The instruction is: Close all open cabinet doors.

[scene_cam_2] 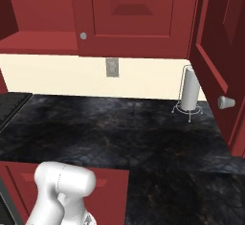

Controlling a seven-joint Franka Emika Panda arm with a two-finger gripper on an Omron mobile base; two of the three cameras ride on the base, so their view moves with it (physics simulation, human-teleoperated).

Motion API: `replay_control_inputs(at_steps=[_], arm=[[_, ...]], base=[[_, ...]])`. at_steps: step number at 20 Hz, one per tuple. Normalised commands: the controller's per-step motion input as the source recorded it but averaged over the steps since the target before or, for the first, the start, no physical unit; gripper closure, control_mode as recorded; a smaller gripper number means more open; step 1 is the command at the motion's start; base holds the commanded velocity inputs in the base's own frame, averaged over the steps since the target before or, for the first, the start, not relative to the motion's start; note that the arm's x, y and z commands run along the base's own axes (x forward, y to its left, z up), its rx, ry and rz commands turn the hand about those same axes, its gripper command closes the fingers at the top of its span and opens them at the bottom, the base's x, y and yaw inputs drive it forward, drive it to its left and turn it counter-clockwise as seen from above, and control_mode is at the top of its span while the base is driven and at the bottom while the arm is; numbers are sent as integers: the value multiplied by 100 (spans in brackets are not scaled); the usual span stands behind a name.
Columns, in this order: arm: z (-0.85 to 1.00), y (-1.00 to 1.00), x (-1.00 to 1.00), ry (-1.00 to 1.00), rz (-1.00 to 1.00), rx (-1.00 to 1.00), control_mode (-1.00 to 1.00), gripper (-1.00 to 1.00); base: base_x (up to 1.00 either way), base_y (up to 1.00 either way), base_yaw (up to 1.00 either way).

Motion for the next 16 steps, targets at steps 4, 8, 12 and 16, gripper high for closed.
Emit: replay_control_inputs(at_steps=[4, 8, 12, 16], arm=[[-20, 96, 0, -10, -29, -24, -100, -100], [-13, 99, 20, -6, -30, -26, -100, -100], [0, 78, 63, -1, -28, -25, -100, -100], [0, 36, 84, 0, -23, -20, -100, -100]], base=[[0, 0, 0], [0, 0, 0], [0, 0, 0], [0, 0, 0]])
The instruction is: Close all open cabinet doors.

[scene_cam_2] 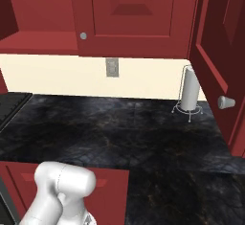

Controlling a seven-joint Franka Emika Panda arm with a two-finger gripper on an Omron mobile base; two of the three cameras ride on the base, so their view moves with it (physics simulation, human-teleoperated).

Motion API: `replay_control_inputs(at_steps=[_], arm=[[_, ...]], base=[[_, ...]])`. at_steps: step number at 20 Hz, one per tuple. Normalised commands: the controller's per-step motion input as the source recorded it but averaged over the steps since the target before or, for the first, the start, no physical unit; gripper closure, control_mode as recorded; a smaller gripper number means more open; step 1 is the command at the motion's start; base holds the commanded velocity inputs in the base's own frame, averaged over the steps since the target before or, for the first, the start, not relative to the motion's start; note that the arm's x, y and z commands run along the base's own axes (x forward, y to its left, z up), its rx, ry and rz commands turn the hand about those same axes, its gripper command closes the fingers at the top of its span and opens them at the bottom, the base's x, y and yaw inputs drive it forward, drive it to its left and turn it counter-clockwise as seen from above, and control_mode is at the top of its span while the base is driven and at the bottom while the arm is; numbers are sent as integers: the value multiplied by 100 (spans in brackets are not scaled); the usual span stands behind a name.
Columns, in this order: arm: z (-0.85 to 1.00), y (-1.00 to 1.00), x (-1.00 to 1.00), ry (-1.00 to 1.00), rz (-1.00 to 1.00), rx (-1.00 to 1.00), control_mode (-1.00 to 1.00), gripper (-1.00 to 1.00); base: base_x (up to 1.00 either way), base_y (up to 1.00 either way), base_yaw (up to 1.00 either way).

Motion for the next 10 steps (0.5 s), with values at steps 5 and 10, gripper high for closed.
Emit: replay_control_inputs(at_steps=[5, 10], arm=[[-10, 20, 94, 0, -17, -15, -100, -100], [-13, 14, 95, 0, -16, -13, -100, -100]], base=[[0, 0, 0], [0, 0, 0]])
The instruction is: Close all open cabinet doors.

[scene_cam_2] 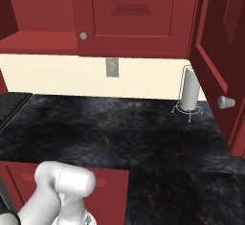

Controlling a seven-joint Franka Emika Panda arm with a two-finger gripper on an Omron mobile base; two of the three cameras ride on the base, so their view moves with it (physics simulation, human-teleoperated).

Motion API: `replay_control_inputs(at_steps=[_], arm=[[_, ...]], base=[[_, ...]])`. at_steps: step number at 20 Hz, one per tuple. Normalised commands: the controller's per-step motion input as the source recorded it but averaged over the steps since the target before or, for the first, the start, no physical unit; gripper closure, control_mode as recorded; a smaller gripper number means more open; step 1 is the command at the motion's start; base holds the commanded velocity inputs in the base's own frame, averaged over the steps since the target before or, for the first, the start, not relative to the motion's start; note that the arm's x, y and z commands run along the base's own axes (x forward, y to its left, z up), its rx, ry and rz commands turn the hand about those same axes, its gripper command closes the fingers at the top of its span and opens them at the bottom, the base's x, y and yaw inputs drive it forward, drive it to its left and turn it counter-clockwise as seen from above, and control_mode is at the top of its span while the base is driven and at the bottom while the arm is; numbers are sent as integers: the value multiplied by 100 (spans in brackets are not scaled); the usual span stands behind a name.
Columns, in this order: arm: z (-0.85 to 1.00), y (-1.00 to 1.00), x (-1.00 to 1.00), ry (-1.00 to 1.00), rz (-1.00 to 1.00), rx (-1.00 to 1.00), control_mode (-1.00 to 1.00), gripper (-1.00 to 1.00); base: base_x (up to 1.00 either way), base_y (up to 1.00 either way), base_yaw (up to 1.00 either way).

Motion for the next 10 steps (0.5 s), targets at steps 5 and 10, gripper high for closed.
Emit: replay_control_inputs(at_steps=[5, 10], arm=[[-1, 1, 84, 2, -8, -9, -100, -100], [0, -14, 85, 6, 0, -6, -100, -100]], base=[[0, 0, 0], [0, 0, 0]])
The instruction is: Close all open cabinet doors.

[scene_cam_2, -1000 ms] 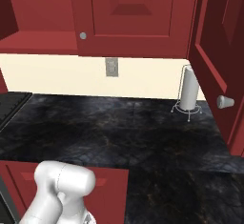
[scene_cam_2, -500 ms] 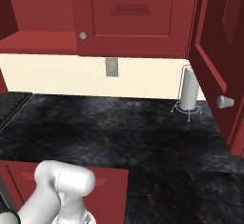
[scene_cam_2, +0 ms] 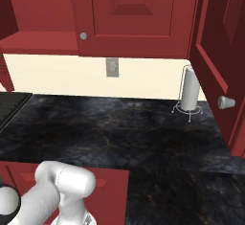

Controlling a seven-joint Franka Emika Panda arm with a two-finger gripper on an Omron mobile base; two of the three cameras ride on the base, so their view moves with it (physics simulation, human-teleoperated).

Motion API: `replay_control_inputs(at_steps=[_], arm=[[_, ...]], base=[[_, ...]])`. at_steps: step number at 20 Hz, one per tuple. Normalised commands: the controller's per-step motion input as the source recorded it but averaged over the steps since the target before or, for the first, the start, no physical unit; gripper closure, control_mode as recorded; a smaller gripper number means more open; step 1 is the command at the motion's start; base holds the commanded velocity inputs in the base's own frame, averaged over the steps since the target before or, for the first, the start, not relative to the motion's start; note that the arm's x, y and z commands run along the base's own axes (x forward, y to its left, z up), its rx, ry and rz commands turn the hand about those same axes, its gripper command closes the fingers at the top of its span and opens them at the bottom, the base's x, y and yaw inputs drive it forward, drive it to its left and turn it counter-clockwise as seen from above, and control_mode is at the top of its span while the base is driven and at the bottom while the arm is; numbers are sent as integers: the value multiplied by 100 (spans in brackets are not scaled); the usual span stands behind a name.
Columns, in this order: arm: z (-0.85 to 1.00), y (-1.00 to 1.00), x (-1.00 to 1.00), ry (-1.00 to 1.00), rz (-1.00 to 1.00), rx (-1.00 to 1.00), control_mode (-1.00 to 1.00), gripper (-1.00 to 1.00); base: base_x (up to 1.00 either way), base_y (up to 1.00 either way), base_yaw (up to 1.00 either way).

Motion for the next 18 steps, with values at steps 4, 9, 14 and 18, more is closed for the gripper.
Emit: replay_control_inputs(at_steps=[4, 9, 14, 18], arm=[[0, -14, 98, 5, 0, -2, -100, -100], [0, -14, 100, 4, 2, -1, -100, -100], [0, -22, 100, 3, 5, 0, -100, -100], [0, -25, 97, 3, 7, 0, -100, -100]], base=[[0, 0, 0], [0, 0, 0], [0, 0, 0], [0, 0, 0]])
